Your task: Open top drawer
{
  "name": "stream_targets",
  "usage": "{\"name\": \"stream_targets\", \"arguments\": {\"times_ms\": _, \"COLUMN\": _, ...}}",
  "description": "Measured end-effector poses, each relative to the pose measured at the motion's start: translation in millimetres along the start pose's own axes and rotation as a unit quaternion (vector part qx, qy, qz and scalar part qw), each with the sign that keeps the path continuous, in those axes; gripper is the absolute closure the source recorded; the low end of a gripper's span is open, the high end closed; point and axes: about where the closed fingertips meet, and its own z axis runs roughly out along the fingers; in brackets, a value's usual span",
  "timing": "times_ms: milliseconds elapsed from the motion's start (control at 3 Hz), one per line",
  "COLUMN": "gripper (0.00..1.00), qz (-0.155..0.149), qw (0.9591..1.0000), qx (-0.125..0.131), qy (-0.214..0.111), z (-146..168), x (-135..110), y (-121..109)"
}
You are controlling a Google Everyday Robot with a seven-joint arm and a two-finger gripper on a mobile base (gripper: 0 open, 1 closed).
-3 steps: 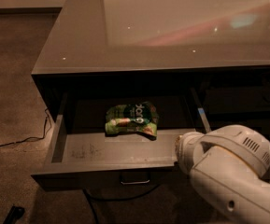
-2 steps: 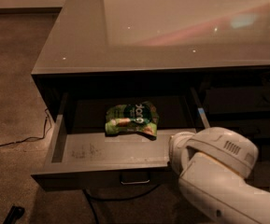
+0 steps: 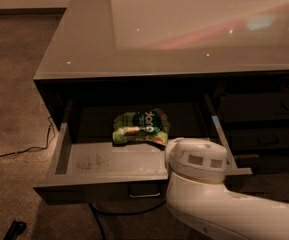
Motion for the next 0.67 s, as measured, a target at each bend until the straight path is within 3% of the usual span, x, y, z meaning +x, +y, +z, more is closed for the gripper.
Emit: {"name": "stream_targets", "arguments": {"times_ms": 667, "gripper": 1.00, "qz": -0.013, "qw": 0.9982, "qx": 0.010, "qy": 0.059, "z": 37, "x": 3, "y": -35}}
